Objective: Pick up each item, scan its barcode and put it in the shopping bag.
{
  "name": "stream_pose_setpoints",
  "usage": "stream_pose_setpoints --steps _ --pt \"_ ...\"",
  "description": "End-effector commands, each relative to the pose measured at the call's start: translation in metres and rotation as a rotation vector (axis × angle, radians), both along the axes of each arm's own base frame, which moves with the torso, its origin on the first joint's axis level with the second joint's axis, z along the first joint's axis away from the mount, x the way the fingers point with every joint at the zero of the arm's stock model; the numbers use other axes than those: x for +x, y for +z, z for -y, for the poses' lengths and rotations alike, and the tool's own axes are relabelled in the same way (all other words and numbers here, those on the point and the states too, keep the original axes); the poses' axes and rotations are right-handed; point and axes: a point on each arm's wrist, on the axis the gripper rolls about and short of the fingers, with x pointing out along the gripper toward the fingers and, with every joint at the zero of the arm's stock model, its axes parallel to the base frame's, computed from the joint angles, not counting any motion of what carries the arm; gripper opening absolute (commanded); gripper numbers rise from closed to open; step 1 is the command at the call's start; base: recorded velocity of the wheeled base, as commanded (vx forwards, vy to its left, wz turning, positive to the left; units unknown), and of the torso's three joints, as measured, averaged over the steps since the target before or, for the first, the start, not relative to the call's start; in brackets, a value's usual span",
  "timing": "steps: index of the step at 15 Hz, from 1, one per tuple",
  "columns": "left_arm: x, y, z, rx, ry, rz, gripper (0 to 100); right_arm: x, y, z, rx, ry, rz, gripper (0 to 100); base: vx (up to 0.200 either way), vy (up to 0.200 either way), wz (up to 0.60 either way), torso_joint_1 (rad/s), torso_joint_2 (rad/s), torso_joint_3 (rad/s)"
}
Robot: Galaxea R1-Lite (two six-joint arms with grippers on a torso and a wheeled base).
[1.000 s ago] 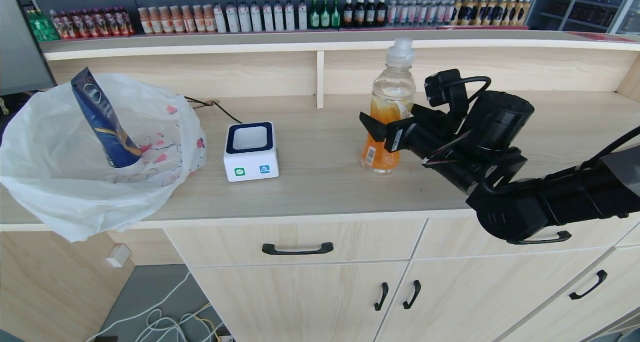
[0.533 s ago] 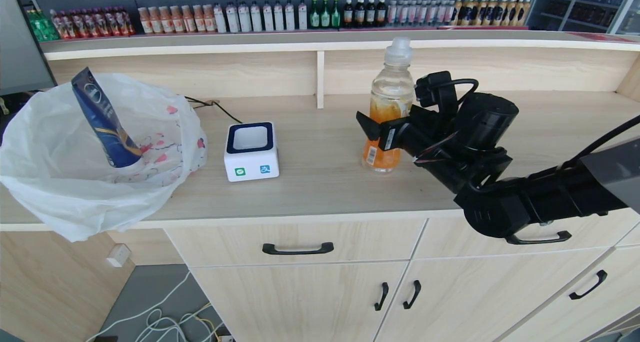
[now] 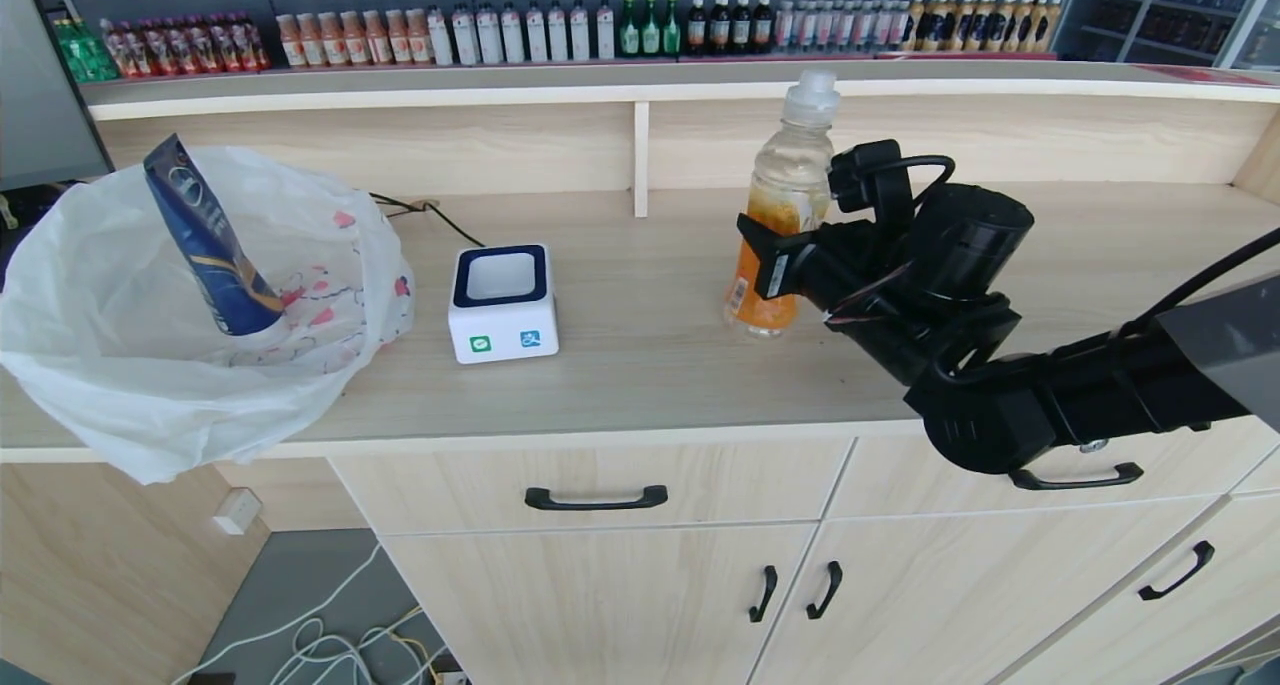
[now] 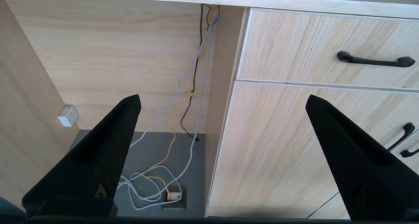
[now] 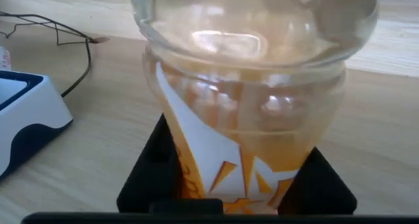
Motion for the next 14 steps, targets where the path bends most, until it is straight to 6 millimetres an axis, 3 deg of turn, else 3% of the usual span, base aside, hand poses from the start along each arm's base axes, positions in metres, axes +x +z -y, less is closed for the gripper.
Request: stream_pose_setpoints --steps 1,14 --pt "0.0 0.0 0.0 0.0 0.0 0.0 100 0.0 0.001 0.0 0.002 -0.001 0.001 0 0.0 0.0 0.0 0.0 0.0 0.0" --pt "0.0 0.0 0.0 0.0 0.0 0.0 100 -0.009 0.016 0.004 0.021 0.003 0.035 0 0.0 0.0 0.0 0.0 0.0 0.0"
